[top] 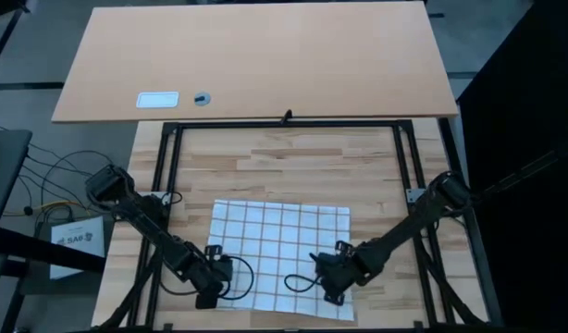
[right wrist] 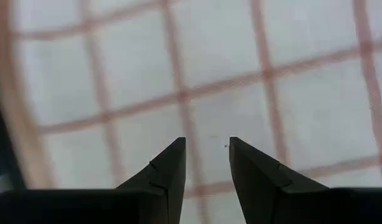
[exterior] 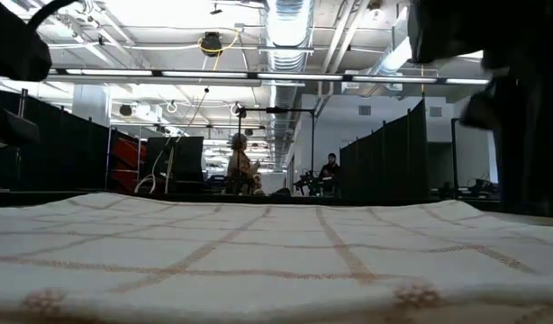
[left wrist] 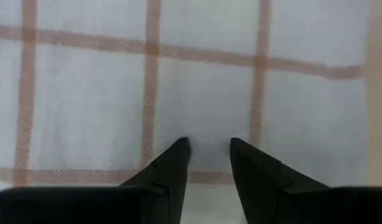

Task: Roll towel
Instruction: Roll the white patterned towel

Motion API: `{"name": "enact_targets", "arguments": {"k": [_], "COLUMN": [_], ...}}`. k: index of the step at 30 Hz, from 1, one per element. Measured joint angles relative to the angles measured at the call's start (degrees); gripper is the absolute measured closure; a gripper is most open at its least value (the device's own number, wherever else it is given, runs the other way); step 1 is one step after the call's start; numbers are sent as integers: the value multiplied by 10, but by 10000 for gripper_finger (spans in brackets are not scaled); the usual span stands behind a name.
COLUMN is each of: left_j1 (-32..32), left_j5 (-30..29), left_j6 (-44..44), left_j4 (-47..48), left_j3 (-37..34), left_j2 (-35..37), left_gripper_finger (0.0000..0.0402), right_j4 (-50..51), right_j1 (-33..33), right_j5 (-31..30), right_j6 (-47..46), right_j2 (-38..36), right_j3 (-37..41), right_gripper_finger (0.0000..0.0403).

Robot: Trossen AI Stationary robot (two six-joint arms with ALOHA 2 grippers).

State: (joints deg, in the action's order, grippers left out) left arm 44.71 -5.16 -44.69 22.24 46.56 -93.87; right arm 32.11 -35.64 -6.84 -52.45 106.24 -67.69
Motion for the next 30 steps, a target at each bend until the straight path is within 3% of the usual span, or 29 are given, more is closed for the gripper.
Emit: {"name": "enact_targets", "arguments": {"k": [11, 24, 30], "left_j1": [-12, -43, -50], "left_j5": [-9, -22, -23], "left_j6": [-18, 38, -4], "left_j4": [-38, 50, 69], "left_j3": [1, 2, 3], "left_j2": [-25, -24, -1], "left_gripper_finger": [295, 295, 295], "right_j4": [-31, -31, -13], "right_j1": [66, 146, 164], "right_j5": [56, 60, 58], "right_j6": [65, 192, 201], "right_j2": [-4, -6, -33], "right_j3": [76, 103, 109], "right_gripper_finger": [295, 296, 296]}}
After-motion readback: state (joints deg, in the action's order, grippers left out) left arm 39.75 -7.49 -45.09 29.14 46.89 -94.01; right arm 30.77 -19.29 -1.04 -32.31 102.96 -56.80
